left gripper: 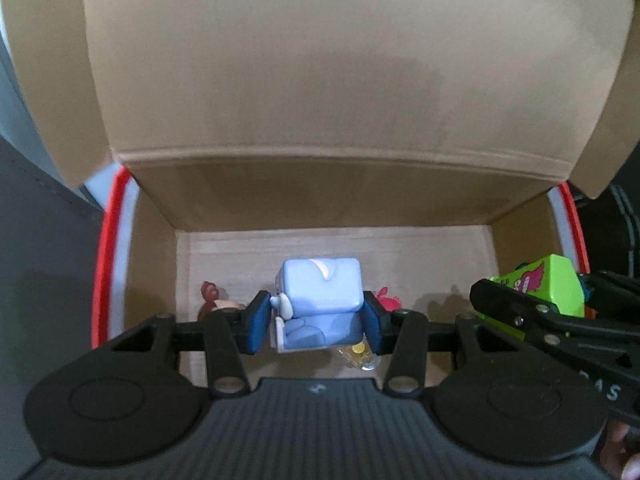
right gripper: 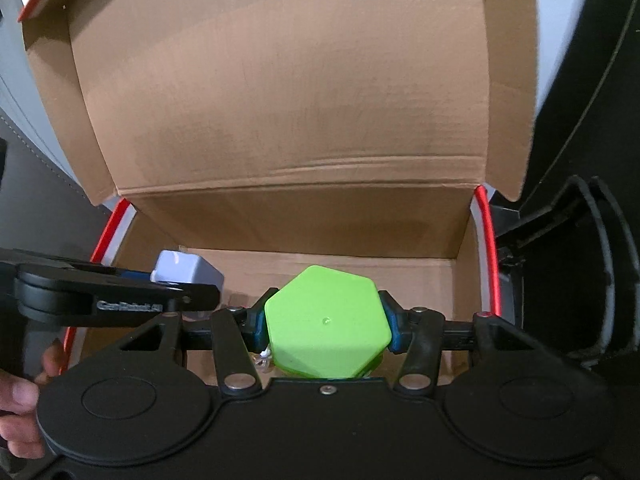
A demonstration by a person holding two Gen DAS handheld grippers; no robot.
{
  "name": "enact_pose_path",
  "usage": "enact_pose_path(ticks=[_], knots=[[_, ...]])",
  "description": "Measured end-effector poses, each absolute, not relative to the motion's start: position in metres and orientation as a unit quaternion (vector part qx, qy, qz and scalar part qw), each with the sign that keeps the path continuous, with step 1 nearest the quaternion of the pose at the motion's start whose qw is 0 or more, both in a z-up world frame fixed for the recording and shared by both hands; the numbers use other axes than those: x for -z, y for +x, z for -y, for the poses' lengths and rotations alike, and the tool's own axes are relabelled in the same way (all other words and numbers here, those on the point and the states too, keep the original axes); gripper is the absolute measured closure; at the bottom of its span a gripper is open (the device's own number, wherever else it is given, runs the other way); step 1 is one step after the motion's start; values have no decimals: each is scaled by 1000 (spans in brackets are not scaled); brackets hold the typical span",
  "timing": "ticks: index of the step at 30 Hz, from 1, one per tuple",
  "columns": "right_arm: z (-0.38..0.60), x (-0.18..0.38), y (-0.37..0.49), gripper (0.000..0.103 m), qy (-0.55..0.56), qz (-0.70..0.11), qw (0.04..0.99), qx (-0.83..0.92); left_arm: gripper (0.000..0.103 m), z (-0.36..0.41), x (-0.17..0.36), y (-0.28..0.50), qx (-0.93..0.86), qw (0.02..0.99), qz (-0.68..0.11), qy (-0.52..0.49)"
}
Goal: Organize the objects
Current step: 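Lower and open the left tool to drop the cube while the right tool releases the cup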
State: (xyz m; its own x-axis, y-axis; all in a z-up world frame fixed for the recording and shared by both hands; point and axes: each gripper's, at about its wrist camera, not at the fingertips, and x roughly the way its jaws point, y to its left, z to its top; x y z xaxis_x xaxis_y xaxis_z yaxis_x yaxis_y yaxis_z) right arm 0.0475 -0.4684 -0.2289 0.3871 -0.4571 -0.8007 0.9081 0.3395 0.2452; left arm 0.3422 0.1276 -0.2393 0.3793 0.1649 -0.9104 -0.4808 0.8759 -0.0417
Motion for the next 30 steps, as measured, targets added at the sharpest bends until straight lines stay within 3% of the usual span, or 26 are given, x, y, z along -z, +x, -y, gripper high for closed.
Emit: enact_pose_path(ticks=[15,30], knots=[[480,259,77,52,328,-362,751,443,57,-135,270,365,-217,795,-547,-148],[493,285,83,52,330,-385,731,457,55,-145,220,347,-218,811,-527,-131]])
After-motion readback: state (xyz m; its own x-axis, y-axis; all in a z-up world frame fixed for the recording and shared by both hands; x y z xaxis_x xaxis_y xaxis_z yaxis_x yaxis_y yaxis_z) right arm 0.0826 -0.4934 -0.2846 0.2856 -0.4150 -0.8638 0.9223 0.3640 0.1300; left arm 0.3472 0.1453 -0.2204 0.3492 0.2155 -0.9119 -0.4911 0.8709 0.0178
